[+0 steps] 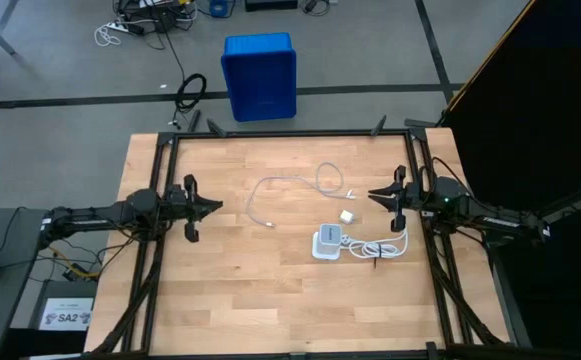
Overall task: Insert USB
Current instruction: Return to Home Position
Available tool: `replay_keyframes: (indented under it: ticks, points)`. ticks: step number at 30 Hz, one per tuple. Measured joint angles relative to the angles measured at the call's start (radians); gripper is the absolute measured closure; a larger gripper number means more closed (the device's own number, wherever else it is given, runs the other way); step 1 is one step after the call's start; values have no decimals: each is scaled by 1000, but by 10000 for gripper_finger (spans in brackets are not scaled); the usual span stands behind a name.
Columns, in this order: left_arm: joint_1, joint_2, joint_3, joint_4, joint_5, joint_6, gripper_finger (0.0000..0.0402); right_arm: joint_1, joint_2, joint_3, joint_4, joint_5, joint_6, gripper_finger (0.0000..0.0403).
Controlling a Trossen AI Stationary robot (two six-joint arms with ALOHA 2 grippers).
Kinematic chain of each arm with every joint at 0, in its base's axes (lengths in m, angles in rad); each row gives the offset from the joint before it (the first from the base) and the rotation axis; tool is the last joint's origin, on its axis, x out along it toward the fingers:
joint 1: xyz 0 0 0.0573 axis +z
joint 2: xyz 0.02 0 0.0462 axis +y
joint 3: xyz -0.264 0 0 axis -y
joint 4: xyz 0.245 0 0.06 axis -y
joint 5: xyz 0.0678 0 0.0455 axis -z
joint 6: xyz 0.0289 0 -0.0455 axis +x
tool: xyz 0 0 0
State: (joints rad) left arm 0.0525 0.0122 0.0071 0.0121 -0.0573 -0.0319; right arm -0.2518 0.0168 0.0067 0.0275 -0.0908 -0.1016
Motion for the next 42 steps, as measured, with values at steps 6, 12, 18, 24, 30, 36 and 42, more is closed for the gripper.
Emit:
replay_keyframes:
  ticks: [6, 12, 18, 24, 30, 36, 42]
  points:
    - [0, 2, 0, -5, 20, 0, 401, 3, 52, 1, 1, -22, 172, 361]
    - [0, 2, 0, -4, 19, 0, 401, 3, 141, 3, 5, -64, 122, 341]
    - [0, 2, 0, 2, 19, 0, 401, 4, 198, 4, 13, -98, 149, 328]
    - [0, 2, 0, 77, 14, 1, 401, 6, 202, 4, 95, -100, 151, 319]
    - [0, 2, 0, 115, 14, 0, 401, 6, 202, 4, 110, -97, 151, 314]
    - [0, 2, 0, 122, 15, 1, 401, 6, 202, 5, 111, -96, 151, 322]
    - [0, 2, 0, 125, 17, 1, 401, 6, 202, 5, 111, -96, 151, 332]
